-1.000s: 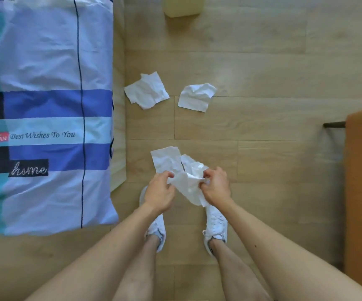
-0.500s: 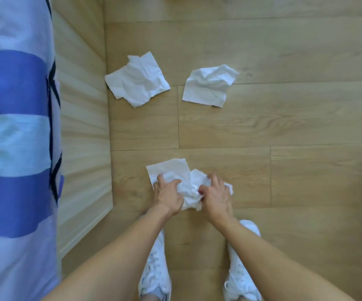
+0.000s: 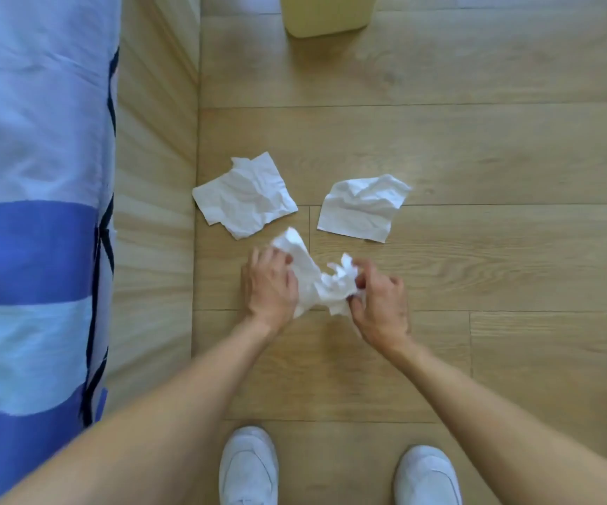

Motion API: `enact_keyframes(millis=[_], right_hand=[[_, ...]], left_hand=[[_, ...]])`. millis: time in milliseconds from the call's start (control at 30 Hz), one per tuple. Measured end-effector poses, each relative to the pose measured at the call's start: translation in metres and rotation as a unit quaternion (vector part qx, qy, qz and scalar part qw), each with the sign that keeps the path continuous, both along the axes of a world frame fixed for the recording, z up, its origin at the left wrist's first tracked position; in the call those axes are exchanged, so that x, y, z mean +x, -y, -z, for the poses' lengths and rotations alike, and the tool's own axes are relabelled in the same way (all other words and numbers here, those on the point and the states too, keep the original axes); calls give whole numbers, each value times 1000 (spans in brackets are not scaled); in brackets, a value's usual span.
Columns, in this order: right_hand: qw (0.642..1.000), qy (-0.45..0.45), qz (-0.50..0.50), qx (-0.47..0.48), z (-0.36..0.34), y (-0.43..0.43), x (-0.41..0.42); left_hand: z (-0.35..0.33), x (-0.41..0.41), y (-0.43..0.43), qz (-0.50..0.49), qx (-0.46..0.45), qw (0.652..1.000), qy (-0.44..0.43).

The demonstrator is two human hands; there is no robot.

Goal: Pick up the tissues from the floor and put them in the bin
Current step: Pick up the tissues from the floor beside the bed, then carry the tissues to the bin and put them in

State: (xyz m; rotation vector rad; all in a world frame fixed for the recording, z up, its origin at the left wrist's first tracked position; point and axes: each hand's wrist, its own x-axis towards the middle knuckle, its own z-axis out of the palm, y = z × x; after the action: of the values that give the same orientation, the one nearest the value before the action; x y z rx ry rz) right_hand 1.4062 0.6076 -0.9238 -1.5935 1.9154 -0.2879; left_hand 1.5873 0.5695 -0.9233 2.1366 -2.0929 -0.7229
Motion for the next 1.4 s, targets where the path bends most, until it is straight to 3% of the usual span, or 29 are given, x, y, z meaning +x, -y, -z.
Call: enact_keyframes(millis=[133, 233, 400, 533, 633, 800, 933, 1033, 1100, 1233, 1400], right_hand=[[999, -32, -7, -33, 5, 86, -6], [994, -90, -57, -19, 22, 128, -8], [980, -169, -107, -13, 57, 148, -22], [987, -137, -83, -30, 65, 145, -17], [996, -84, 22, -7, 44, 142, -12], [973, 82, 215, 13, -59, 144, -19], [942, 184, 281, -3, -173, 151, -40], [931, 228, 285, 10, -274, 166, -69], [927, 246, 280, 21, -329, 176, -88], [939, 277, 202, 31, -416, 214, -126], [933, 332, 131, 48, -462, 293, -159]], left_hand=[[0, 5, 89, -34, -53, 998, 14], [15, 11, 127, -7, -63, 997, 33], [57, 25, 141, 1, 47, 991, 123], [68, 32, 135, -45, 45, 994, 92], [50, 25, 133, -78, 42, 996, 3], [-49, -30, 117, -161, 24, 970, -179], [-178, -103, 107, -261, 21, 915, -308], [-285, -150, 114, -306, 68, 854, -415], [-342, -170, 123, -316, 83, 832, -448], [-423, -202, 161, -325, 83, 823, -459], [-454, -221, 248, -338, 59, 808, -479]])
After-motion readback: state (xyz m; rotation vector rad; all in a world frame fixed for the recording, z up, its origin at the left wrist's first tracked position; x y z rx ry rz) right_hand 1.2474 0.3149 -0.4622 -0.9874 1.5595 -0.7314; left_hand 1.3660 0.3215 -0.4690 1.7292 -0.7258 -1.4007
